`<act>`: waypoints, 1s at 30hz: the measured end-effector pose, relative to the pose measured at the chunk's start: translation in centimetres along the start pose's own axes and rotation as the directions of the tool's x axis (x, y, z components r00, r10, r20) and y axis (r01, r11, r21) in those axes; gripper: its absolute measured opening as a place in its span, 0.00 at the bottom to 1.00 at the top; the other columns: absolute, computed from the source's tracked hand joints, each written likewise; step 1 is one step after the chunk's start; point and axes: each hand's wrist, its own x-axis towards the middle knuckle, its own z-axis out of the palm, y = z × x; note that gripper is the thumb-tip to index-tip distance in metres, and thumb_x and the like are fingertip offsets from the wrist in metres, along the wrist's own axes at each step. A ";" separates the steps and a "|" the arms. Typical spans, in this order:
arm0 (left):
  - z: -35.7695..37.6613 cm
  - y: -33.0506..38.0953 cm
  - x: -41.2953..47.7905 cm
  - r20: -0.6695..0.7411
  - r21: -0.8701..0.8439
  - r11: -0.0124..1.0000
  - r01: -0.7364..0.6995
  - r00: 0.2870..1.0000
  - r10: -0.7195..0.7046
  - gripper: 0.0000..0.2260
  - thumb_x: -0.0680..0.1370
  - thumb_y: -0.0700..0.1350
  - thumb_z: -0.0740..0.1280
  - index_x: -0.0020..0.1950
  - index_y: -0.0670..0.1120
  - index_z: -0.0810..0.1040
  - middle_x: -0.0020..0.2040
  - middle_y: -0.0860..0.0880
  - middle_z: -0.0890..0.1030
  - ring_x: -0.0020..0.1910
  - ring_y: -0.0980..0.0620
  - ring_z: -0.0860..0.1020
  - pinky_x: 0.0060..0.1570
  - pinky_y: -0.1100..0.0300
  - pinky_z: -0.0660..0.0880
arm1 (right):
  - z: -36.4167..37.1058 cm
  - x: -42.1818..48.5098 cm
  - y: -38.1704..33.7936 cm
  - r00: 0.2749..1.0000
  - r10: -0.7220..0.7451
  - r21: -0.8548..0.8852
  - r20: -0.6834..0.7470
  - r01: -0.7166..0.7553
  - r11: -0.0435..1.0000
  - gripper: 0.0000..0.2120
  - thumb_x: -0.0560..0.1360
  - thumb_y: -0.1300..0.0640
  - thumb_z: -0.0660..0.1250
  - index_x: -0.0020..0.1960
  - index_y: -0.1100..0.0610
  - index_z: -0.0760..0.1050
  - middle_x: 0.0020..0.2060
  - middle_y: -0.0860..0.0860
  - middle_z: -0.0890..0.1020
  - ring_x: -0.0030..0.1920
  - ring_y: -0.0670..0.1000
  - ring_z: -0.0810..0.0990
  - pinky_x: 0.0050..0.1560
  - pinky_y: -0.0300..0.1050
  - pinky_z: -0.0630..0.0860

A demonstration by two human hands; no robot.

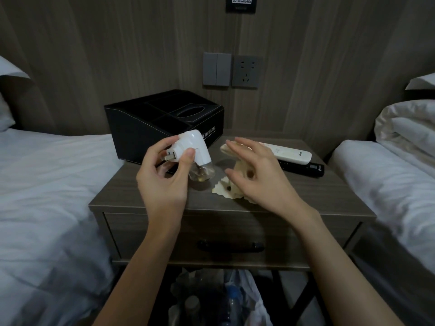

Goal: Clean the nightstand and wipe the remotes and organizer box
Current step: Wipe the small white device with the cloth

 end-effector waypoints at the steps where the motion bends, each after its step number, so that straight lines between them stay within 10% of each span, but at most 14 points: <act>1: 0.0 -0.1 0.0 -0.003 0.008 1.000 -0.010 1.000 0.010 0.12 0.75 0.41 0.71 0.57 0.51 0.78 0.55 0.50 0.80 0.55 0.51 0.81 0.49 0.60 0.79 | 0.0 0.0 -0.7 0.999 -0.037 0.019 -0.018 0.038 0.999 0.27 0.74 0.51 0.70 0.72 0.48 0.69 0.69 0.45 0.70 0.71 0.47 0.64 0.72 0.39 0.58; 13: -0.2 1.3 0.4 0.148 0.153 0.986 -0.069 0.988 0.046 0.17 0.72 0.43 0.75 0.60 0.49 0.79 0.54 0.54 0.81 0.56 0.56 0.79 0.55 0.57 0.78 | 0.4 -0.6 -4.4 0.990 0.098 0.577 -0.102 -0.022 0.816 0.19 0.73 0.63 0.72 0.61 0.54 0.73 0.53 0.45 0.81 0.51 0.41 0.81 0.50 0.36 0.79; 21: -1.3 1.7 1.3 0.355 0.039 0.999 0.027 0.934 -0.040 0.29 0.68 0.48 0.72 0.68 0.57 0.71 0.62 0.55 0.79 0.63 0.57 0.76 0.62 0.57 0.75 | -1.1 -0.1 -3.0 0.968 0.118 0.873 0.221 -0.250 0.419 0.17 0.75 0.68 0.66 0.64 0.61 0.73 0.55 0.58 0.83 0.53 0.55 0.83 0.54 0.46 0.79; 30: -2.9 1.7 2.2 0.577 -0.111 0.966 0.232 0.807 -0.127 0.29 0.69 0.50 0.75 0.69 0.55 0.73 0.66 0.49 0.77 0.66 0.51 0.75 0.58 0.62 0.75 | -0.9 0.0 -2.7 0.914 0.041 0.877 0.404 -0.400 0.266 0.11 0.71 0.61 0.67 0.54 0.56 0.77 0.48 0.53 0.84 0.49 0.50 0.83 0.55 0.45 0.79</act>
